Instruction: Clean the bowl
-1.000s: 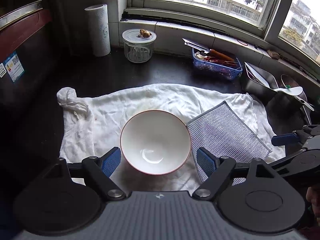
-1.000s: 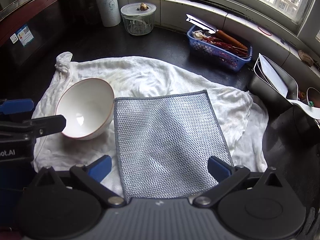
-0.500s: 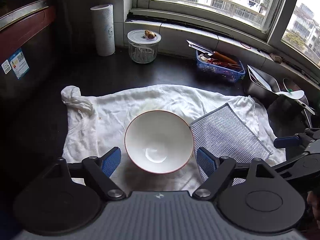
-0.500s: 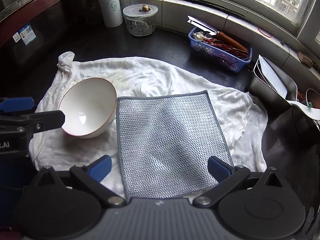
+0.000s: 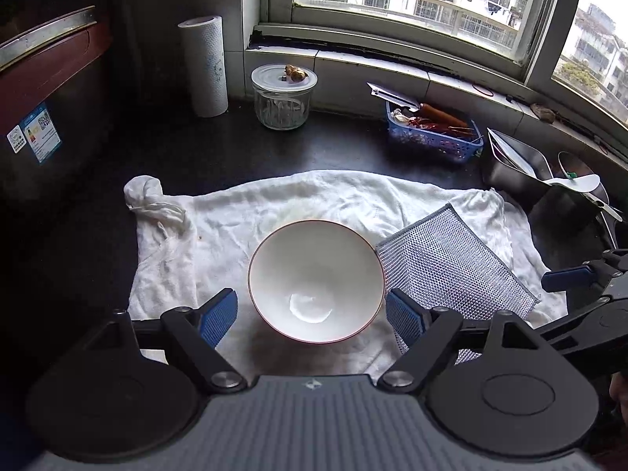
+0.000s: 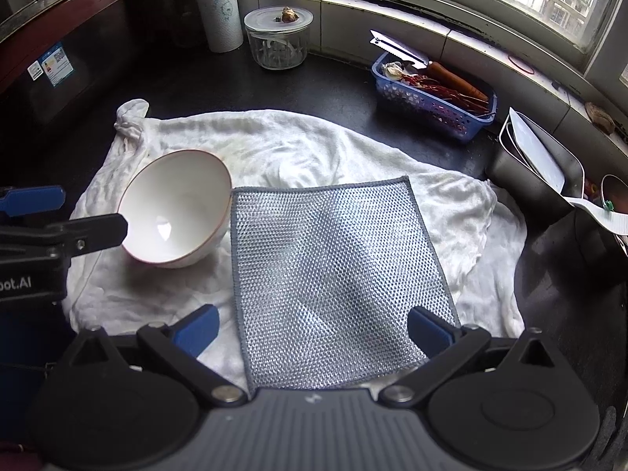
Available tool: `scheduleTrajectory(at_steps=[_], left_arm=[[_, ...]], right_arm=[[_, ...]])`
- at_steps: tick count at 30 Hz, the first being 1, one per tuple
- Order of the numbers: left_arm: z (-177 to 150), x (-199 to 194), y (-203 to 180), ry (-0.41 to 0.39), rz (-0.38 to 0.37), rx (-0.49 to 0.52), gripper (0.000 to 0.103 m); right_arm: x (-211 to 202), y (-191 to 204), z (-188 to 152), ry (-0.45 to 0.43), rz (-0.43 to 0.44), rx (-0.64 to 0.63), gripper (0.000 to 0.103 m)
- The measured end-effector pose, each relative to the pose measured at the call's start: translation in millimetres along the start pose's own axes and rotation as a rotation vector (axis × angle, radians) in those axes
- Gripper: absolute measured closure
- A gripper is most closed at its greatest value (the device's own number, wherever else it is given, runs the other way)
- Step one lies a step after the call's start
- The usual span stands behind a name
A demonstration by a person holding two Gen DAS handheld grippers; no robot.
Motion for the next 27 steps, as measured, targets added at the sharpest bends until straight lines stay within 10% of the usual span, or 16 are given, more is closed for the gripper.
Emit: scheduleTrajectory(at_steps=[27], left_arm=[[-12, 14, 22, 0.006, -0.017, 0.025, 0.02]], right_arm=[[21, -14, 2, -0.043, 0.038, -0.002, 0.001]])
Point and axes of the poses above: each gripper's, at about its wrist camera, not at the fingertips, and x roughly the way its jaws point, y to its left, z to its top, the point moved 9 cm from there along x, roughly the way its jaws point, and after that the axes turned 2 degrees about x, right-handed, at the moved point
